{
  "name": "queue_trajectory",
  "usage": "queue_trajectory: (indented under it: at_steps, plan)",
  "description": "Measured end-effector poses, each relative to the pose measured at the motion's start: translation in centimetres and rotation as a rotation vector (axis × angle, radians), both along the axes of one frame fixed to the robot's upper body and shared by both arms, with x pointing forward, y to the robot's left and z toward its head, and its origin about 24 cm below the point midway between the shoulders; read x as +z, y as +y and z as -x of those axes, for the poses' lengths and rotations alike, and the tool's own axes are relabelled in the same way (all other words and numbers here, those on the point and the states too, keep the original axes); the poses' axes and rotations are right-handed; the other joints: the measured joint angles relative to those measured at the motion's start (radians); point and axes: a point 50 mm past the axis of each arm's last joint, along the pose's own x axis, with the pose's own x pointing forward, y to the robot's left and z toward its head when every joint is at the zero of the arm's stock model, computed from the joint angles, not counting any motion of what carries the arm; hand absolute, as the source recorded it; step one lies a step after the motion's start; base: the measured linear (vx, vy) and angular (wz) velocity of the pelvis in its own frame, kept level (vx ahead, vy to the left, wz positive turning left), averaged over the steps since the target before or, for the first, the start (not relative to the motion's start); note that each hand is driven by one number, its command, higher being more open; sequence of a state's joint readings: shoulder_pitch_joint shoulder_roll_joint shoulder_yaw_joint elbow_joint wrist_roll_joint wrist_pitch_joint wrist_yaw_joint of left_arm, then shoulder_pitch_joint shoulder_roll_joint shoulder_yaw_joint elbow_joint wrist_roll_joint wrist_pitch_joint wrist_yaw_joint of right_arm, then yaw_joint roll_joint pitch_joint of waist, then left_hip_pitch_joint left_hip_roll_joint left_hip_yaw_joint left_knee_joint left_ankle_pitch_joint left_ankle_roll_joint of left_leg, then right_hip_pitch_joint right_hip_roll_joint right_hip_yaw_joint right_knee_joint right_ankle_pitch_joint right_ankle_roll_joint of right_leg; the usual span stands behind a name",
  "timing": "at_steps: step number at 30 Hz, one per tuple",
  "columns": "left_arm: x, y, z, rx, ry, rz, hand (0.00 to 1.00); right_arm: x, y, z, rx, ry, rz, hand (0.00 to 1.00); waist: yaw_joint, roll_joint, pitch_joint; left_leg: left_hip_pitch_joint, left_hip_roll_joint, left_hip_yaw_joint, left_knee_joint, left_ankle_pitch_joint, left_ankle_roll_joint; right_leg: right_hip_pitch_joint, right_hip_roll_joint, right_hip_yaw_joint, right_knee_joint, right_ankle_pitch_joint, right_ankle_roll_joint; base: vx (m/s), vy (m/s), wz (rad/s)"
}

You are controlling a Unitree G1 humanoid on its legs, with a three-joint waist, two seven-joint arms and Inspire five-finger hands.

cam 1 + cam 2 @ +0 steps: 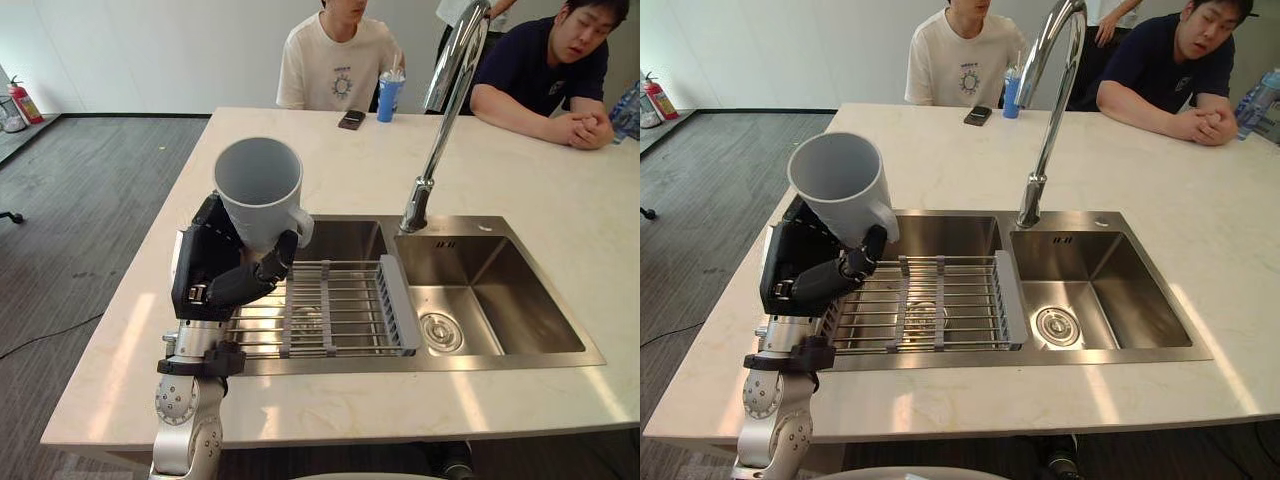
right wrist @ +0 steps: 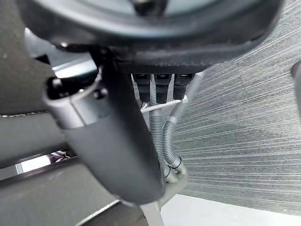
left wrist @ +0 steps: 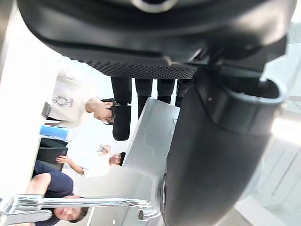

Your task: Walk over to the sink, pick up the cup, carry it to the dishwasher, place the cup inside the dishwasher, then close the dishwasher door

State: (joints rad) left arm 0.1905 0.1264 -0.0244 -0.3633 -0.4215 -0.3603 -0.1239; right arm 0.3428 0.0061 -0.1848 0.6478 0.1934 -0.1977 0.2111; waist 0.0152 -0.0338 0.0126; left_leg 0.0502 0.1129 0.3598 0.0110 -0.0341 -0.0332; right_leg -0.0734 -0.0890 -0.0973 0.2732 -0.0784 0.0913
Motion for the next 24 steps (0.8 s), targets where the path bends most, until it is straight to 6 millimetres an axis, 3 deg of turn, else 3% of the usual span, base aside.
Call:
queue_trajectory:
  at_steps: [1,2,3,4,5,6,8,9,13,15,16,17,19,21,22,24]
  plan:
    - [0.0,0.0,0.0,0.01,-0.003,0.009,0.3,0.0,0.0,-0.1,-0.002,-0.002,0.003,0.9,0.003,0.006,0.003,-0.006,0.002,0.003,0.005,0.0,0.008,-0.016,-0.005,0.0,0.032,-0.014,0.009,-0.04,-0.024,0.02]
    - [-0.2,0.2,0.0,0.035,0.006,0.014,0.3,0.1,0.0,-0.2,-0.007,-0.001,0.01,0.9,0.003,0.004,0.008,-0.012,-0.002,0.006,0.026,-0.002,0.017,-0.059,-0.031,-0.011,0.204,-0.083,0.009,0.0,-0.029,0.16]
    - [-0.7,0.5,0.3,0.067,0.031,0.029,0.3,0.0,-0.2,0.0,-0.017,0.011,0.019,0.9,0.008,0.001,0.006,-0.019,-0.009,0.0,0.062,-0.005,0.018,-0.05,-0.05,-0.018,0.302,-0.105,0.015,0.02,-0.038,0.21]
    - [-0.9,0.7,0.5,0.083,0.04,0.033,0.3,0.0,-0.2,0.0,-0.02,0.014,0.022,0.9,0.012,-0.004,0.003,-0.029,-0.014,-0.001,0.084,-0.01,0.02,-0.038,-0.057,-0.016,0.3,-0.107,0.015,0.05,-0.07,0.12]
    - [-1.1,1.0,0.6,0.114,0.047,0.046,0.3,0.1,-0.3,-0.3,-0.02,0.003,0.035,0.9,0.029,-0.009,0.0,-0.068,-0.016,-0.006,0.133,-0.015,0.022,-0.022,-0.046,-0.017,0.218,-0.113,0.015,0.02,-0.07,-0.04]
    - [-1.0,1.0,0.6,0.123,0.039,0.054,0.3,0.3,-0.5,-0.8,-0.023,-0.013,0.05,0.9,0.055,0.005,0.0,-0.113,-0.004,-0.015,0.17,-0.015,0.022,0.016,-0.028,-0.016,0.101,-0.105,0.016,0.0,-0.074,-0.05]
    - [-0.7,1.0,0.5,0.121,0.023,0.055,0.3,0.5,-0.7,-1.4,-0.029,-0.036,0.068,0.9,0.065,0.012,0.006,-0.158,0.008,-0.035,0.209,-0.029,0.013,0.078,-0.014,-0.022,-0.056,-0.097,0.0,-0.07,-0.061,0.13]
    - [-0.9,0.9,0.4,0.113,0.029,0.058,0.3,0.7,-1.0,-2.0,-0.029,-0.049,0.08,0.9,0.063,0.033,0.025,-0.163,0.029,-0.051,0.235,-0.041,0.003,0.109,0.003,-0.033,-0.1,-0.075,-0.022,-0.13,-0.055,0.17]
    - [-0.9,1.0,0.5,0.106,0.03,0.052,0.3,1.0,-1.0,-2.5,-0.011,-0.062,0.091,0.9,0.057,0.06,0.039,-0.18,0.064,-0.066,0.281,-0.048,-0.002,0.099,0.026,-0.041,-0.061,-0.07,-0.038,-0.2,-0.049,0.02]
    - [-0.9,1.0,0.6,0.098,0.029,0.059,0.3,1.4,-1.3,-2.9,0.002,-0.084,0.1,0.9,0.047,0.055,0.032,-0.188,0.049,-0.057,0.241,-0.051,-0.007,0.066,0.009,-0.046,-0.035,-0.07,-0.044,-0.23,-0.003,0.13]
    - [-0.8,0.9,0.5,0.087,0.025,0.063,0.3,1.5,-1.1,-3.1,-0.004,-0.096,0.096,0.9,0.039,0.026,0.031,-0.192,0.042,-0.031,0.284,-0.069,0.043,0.048,-0.022,-0.059,-0.043,-0.063,-0.058,-0.2,0.032,0.21]
    - [-0.8,0.5,0.6,0.062,0.025,0.058,0.3,1.6,-1.4,-3.0,-0.015,-0.094,0.104,0.9,0.036,0.023,0.031,-0.185,0.057,-0.018,0.385,-0.089,0.067,0.051,-0.04,-0.068,-0.045,-0.051,-0.054,-0.18,0.03,0.28]
    - [-0.9,-0.4,0.5,0.007,0.017,0.057,0.3,1.8,-1.9,-2.5,-0.025,-0.091,0.123,0.9,0.01,0.043,0.012,-0.132,0.085,-0.021,0.416,-0.106,0.035,0.054,-0.051,-0.104,-0.056,-0.042,-0.044,-0.13,0.082,0.5]
    - [-0.9,-1.5,0.5,-0.049,0.003,0.065,0.3,1.8,-2.1,-2.2,-0.03,-0.088,0.13,0.9,-0.012,0.07,-0.006,-0.059,0.085,-0.057,0.28,-0.139,-0.016,0.034,-0.053,-0.129,-0.059,-0.031,-0.025,-0.11,0.238,0.5]
    - [-1.0,-1.8,0.4,-0.069,0.005,0.06,0.3,1.5,-1.9,-2.1,-0.031,-0.076,0.122,0.9,-0.011,0.072,-0.014,-0.042,0.062,-0.056,0.193,-0.12,-0.059,0.012,-0.062,-0.126,-0.055,-0.024,-0.015,-0.11,0.226,0.14]
    - [-2.4,-1.9,0.1,-0.08,0.068,0.043,0.3,0.9,-0.4,-1.6,-0.031,-0.051,0.072,0.9,-0.012,0.037,-0.015,-0.026,0.008,-0.058,0.113,-0.078,-0.041,0.011,-0.096,-0.128,-0.087,0.01,-0.002,-0.09,0.189,0.1]
